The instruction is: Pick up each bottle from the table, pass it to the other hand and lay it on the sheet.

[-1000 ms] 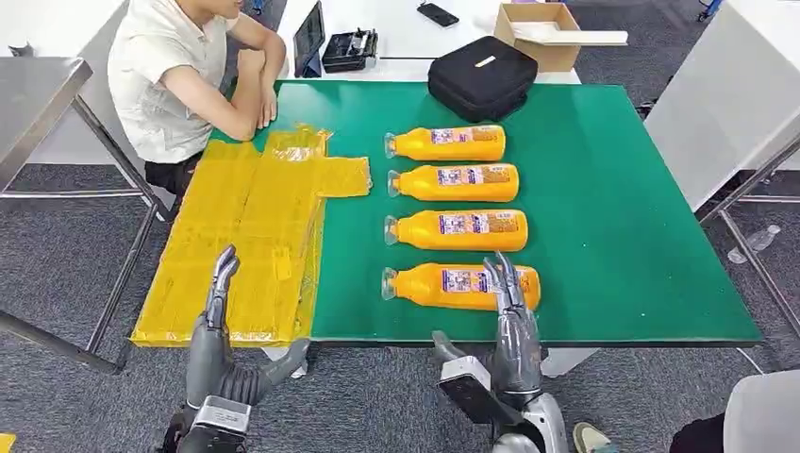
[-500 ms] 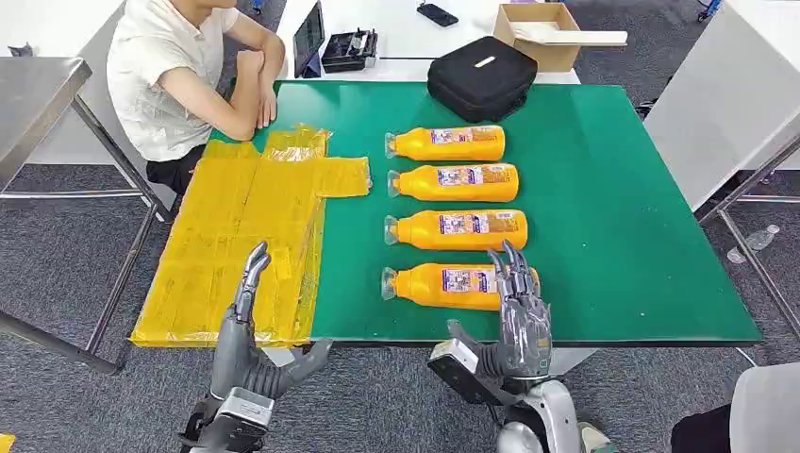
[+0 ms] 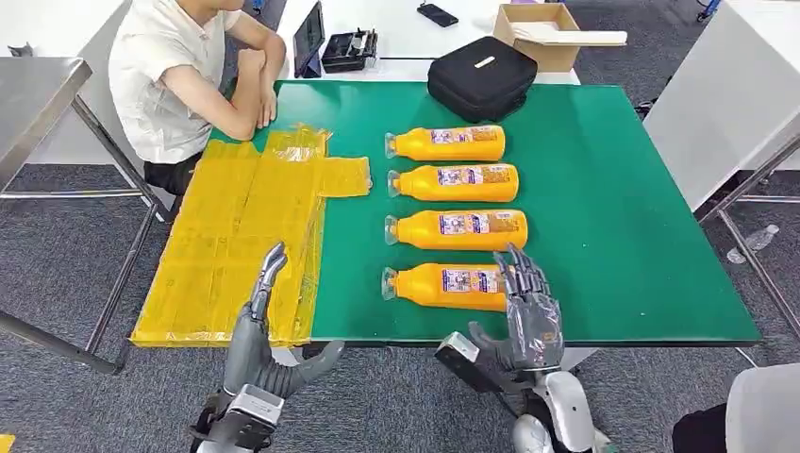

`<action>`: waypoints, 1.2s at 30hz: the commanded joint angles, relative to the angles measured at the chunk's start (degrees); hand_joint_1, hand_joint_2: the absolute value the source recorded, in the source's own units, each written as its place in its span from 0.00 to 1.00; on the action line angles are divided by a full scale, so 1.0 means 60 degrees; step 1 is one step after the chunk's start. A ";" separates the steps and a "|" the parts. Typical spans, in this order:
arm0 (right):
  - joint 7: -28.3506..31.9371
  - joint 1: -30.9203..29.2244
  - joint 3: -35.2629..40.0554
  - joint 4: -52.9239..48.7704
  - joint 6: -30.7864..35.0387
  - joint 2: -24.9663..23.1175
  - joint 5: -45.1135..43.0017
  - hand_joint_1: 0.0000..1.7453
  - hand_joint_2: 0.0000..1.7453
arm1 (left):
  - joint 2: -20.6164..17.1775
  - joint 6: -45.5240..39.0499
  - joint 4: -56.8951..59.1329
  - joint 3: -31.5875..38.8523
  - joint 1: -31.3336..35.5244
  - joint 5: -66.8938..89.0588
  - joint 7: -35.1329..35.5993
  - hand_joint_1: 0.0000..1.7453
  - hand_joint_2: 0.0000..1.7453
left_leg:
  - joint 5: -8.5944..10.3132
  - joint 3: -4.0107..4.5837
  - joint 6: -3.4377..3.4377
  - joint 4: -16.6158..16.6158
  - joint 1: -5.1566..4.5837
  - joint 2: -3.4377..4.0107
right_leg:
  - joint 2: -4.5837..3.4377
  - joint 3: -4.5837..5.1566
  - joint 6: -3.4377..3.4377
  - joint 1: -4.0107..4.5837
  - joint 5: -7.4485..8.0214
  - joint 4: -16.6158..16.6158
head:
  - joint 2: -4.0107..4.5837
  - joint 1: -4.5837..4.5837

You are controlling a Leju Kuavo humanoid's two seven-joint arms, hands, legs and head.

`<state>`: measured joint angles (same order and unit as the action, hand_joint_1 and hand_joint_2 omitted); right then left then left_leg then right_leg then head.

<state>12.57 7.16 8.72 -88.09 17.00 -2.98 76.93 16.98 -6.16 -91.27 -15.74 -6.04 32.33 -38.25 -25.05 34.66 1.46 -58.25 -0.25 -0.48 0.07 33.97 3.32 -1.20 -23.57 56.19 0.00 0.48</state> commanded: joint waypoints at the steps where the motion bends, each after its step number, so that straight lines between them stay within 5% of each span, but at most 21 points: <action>1: -0.0083 -0.0548 -0.0167 0.1549 0.0031 0.0920 0.0246 0.00 1.00 | -0.0011 0.0034 0.0983 -0.0408 0.0555 -0.0095 -0.0039 0.00 1.00 | -0.0007 -0.0039 -0.0012 0.0013 0.0011 -0.0006 | 0.0011 -0.0048 -0.0020 0.0013 -0.0006 -0.0022 | 0.0000 0.0004; 15: -0.0187 -0.0621 0.0035 0.1641 -0.0110 0.1034 0.0367 0.00 1.00 | -0.0026 0.0030 0.0994 -0.0463 0.0591 -0.0109 -0.0052 0.00 1.00 | -0.0006 -0.0024 -0.0009 0.0006 0.0008 0.0001 | 0.0004 -0.0027 -0.0016 0.0010 -0.0005 -0.0010 | 0.0000 0.0000; 36: -0.0279 -0.2545 0.0057 0.3971 -0.0448 0.0582 -0.0255 0.00 1.00 | -0.0037 0.0104 0.1421 -0.1144 0.0960 -0.0228 -0.0059 0.00 1.00 | -0.0004 -0.0025 -0.0010 0.0005 0.0011 0.0021 | -0.0011 -0.0023 -0.0018 0.0012 0.0002 -0.0008 | 0.0000 0.0000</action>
<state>10.88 -1.09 8.83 -74.57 16.20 1.62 76.43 16.22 -5.64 -87.01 -19.67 -3.09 31.26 -38.69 -25.04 34.66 1.47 -58.26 -0.24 -0.44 0.05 33.98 3.32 -1.18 -23.57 56.21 0.00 0.48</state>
